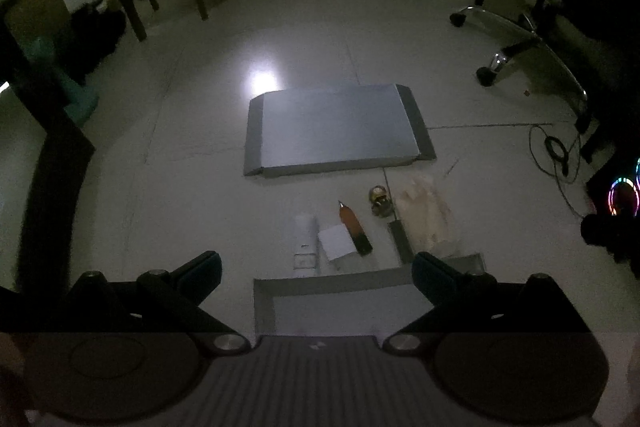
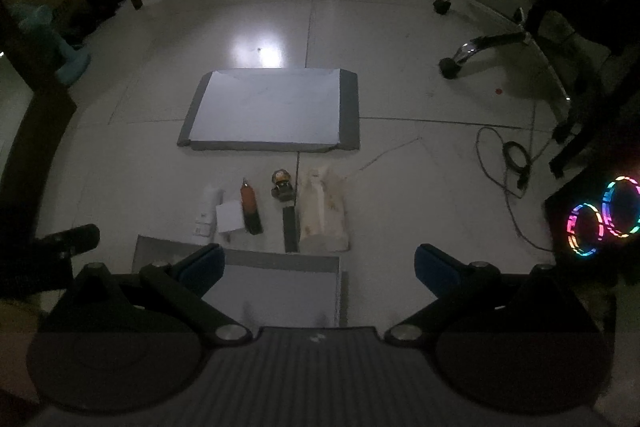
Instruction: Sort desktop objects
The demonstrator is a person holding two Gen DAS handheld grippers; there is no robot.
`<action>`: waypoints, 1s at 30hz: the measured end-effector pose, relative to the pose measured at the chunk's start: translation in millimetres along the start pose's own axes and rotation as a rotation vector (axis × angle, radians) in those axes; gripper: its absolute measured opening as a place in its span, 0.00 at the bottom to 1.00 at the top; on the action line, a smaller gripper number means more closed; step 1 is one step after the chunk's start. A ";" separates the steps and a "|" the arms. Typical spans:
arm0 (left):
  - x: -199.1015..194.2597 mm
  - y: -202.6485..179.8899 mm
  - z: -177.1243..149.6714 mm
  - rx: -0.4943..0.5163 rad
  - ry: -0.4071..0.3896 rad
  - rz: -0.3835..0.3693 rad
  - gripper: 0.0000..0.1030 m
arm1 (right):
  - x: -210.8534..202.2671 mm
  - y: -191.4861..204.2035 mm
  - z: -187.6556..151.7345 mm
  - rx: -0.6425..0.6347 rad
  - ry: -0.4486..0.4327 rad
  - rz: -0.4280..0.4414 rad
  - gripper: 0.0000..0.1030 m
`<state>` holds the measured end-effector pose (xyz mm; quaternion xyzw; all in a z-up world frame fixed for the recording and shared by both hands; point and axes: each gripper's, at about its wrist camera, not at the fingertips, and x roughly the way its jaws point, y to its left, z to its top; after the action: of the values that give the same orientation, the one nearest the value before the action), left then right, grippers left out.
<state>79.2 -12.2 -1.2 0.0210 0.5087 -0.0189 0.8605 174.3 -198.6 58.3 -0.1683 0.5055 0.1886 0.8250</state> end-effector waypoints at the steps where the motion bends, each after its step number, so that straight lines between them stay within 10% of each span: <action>1: 7.0 2.2 2.1 -0.008 0.003 -0.002 1.00 | 6.2 -1.2 1.4 -0.002 -0.003 0.005 1.00; 10: 78.3 9.4 2.3 -0.048 0.052 -0.035 1.00 | 76.2 -8.1 6.6 -0.029 0.016 0.027 1.00; 30: 208.3 -64.6 17.6 0.254 -0.005 -0.121 1.00 | 246.5 -53.1 3.0 0.075 0.127 0.017 0.80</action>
<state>191.4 -80.1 -176.4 0.0992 0.5004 -0.1352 0.8494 305.2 -208.8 -157.1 -0.1447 0.5650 0.1653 0.7953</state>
